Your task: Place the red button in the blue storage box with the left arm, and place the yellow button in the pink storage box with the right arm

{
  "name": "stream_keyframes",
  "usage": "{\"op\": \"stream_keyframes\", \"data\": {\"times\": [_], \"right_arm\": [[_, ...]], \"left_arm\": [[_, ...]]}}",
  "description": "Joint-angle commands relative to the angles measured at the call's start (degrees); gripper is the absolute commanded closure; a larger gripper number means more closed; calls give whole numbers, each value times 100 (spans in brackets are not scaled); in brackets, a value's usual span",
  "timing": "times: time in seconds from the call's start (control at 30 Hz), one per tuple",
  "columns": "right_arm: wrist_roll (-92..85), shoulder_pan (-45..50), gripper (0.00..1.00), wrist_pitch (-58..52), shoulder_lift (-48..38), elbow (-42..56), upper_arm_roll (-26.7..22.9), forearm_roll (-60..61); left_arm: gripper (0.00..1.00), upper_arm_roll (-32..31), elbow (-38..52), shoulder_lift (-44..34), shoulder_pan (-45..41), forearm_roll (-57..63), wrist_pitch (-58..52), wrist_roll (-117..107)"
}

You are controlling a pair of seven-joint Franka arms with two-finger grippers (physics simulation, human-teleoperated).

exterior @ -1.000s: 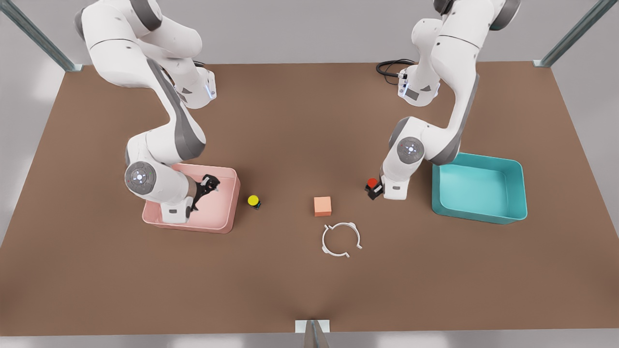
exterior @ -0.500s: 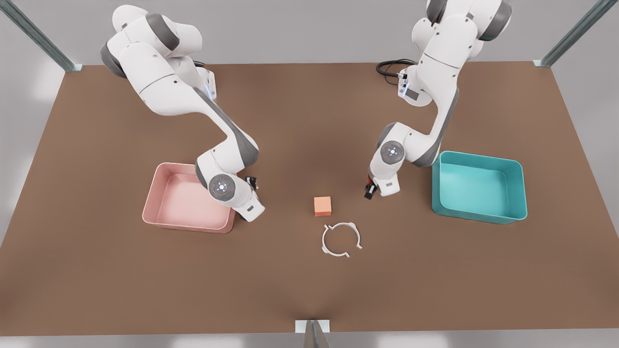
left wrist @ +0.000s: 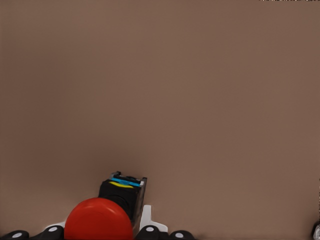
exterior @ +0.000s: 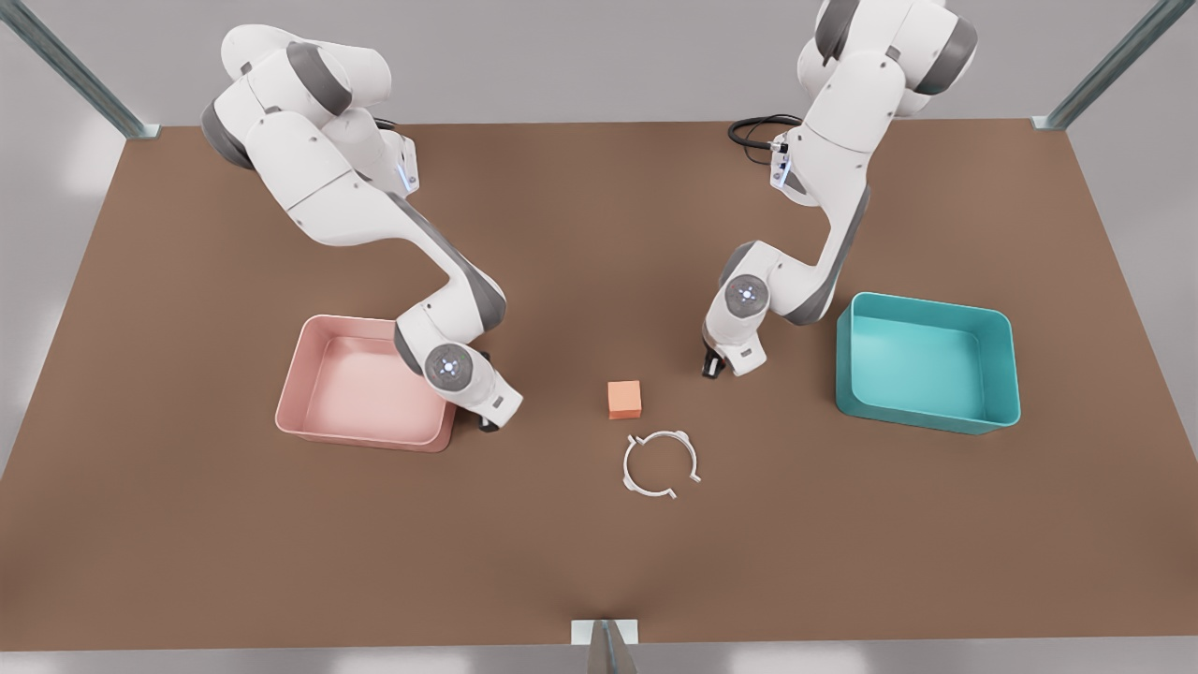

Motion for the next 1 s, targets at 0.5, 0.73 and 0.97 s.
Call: {"op": "stream_keyframes", "data": {"times": [0.5,0.73,0.97], "right_arm": [[-488,-15,0,1038,131,-600,-26,-557],[-488,-15,47,1047,131,-635,-26,-566],[-198,-15,55,950,-44,-573,36,-557]], "left_arm": [[46,43,-374,-1616,154,67,-1360,165],[47,104,-392,-2337,1077,67,-2529,2679],[47,1290,-1192,-2970,1121,304,-2634,5138]]}}
